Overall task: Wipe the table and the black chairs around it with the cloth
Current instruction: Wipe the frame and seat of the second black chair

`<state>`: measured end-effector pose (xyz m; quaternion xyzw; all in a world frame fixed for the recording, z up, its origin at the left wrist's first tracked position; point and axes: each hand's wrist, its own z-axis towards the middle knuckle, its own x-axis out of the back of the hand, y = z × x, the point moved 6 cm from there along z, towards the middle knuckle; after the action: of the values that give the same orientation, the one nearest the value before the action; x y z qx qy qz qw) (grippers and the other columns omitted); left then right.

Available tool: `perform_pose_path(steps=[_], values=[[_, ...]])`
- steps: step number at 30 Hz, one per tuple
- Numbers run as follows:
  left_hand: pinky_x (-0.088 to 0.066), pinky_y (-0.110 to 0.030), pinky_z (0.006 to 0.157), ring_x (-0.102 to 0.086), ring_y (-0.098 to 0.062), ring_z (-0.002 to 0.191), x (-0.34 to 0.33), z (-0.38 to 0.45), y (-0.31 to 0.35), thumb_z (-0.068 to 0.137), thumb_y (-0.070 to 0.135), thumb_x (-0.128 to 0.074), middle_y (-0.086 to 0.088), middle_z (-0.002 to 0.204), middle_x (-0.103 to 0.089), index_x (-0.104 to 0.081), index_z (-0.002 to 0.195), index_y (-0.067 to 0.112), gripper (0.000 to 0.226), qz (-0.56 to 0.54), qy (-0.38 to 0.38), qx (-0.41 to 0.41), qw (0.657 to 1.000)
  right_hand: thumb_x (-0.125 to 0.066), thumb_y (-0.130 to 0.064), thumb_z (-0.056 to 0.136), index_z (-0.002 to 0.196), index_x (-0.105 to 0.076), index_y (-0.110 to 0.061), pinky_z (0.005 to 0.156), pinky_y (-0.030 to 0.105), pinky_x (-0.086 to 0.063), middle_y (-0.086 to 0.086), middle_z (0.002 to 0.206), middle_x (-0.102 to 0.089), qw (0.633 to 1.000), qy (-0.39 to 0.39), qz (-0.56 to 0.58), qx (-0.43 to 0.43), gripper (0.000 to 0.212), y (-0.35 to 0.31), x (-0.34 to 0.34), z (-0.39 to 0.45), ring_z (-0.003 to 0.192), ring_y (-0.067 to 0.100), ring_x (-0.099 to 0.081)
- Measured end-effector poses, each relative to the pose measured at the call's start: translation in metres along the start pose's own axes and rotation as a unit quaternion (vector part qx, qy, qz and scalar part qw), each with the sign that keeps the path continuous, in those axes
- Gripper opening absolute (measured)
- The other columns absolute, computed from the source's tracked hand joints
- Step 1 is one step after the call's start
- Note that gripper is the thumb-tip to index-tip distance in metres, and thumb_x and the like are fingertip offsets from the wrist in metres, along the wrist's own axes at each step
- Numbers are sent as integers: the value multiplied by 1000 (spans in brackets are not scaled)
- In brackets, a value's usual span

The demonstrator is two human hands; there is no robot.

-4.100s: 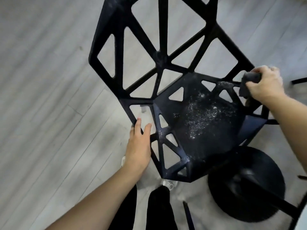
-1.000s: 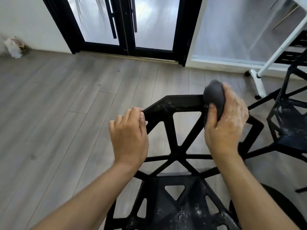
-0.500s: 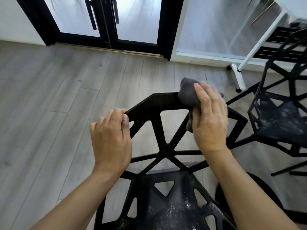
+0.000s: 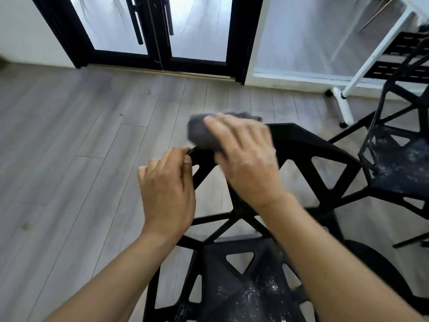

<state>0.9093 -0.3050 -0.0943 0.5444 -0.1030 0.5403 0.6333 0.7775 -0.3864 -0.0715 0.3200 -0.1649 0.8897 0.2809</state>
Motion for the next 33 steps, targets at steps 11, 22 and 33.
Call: perform_pose_path(steps=[11,22,33], values=[[-34,-22,81,-48,-7,84,2,-11,-11,108,21,-33,14,93,-59,-56,118,27,26,-55,-34,-33,997,-49,-24,100,125,-54,-3,93,37,-43,14,111,-58,963,87,29,-255,34,89,33,-19,103,27,-54],[-54,-27,64,-65,-10,74,-19,-45,-59,105,41,-26,10,80,-63,-46,97,22,28,-231,114,37,966,-49,-19,102,133,-53,-6,108,46,-39,13,122,-60,969,156,37,-188,35,73,23,-36,116,30,-53],[-52,-41,63,-65,-14,72,-22,-54,-71,97,39,-22,9,83,-66,-58,117,17,46,-337,189,-85,918,-62,-15,96,143,-53,-11,117,49,-35,13,149,-51,982,152,40,106,48,-71,-58,-45,139,31,-45]])
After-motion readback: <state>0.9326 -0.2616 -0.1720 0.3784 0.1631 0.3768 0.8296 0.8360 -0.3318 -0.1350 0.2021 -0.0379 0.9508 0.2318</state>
